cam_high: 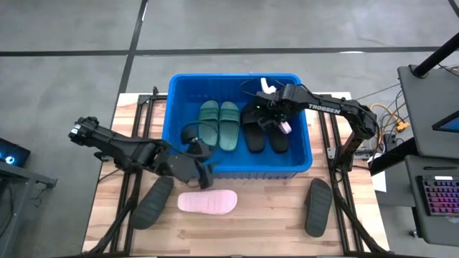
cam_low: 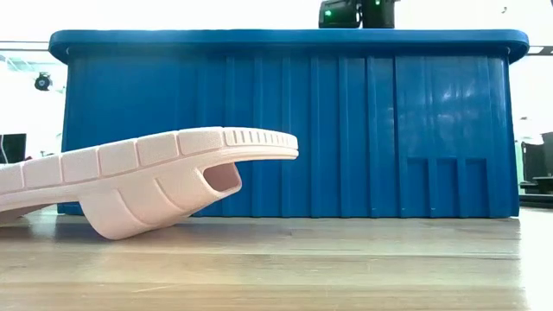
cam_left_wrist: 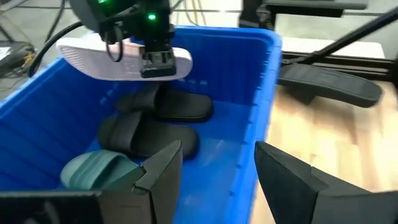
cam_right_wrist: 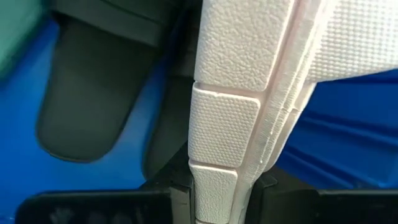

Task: Pick and place slides into bin
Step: Put the right pink slide into the bin

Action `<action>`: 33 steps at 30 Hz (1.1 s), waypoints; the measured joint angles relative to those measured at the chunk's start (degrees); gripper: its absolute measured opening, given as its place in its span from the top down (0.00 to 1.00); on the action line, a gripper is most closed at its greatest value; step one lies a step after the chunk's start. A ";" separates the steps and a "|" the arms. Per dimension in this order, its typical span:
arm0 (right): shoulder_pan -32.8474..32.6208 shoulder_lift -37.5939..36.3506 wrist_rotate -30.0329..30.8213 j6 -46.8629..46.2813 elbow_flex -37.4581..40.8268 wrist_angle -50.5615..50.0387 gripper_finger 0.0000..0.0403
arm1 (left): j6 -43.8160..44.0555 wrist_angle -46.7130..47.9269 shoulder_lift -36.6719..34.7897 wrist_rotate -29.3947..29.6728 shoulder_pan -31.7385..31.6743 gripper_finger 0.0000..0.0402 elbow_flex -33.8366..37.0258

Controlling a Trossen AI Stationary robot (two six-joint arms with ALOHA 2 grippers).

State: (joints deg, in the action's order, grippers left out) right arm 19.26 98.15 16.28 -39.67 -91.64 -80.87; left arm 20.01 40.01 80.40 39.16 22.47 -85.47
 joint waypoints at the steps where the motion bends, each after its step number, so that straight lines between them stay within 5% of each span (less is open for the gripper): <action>1: 0.18 0.01 -0.19 0.19 0.06 0.89 0.87 | 0.01 -0.01 0.00 0.01 -0.61 0.54 0.00; 17: -0.25 0.00 -7.48 12.13 1.99 12.92 0.87 | 0.01 -0.11 0.00 -0.02 -9.50 0.54 0.00; 26: -0.25 -0.13 -7.89 16.82 1.99 9.84 0.87 | -12.01 -0.13 -1.99 0.11 -17.99 0.54 0.00; 33: -0.26 -0.24 -7.46 10.89 1.99 7.58 0.86 | -21.82 -0.60 -4.55 -5.22 -26.13 0.54 0.17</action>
State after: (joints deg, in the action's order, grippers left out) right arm 19.00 97.91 8.81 -28.79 -89.65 -73.29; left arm -1.81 39.41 75.85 33.94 -3.66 -85.30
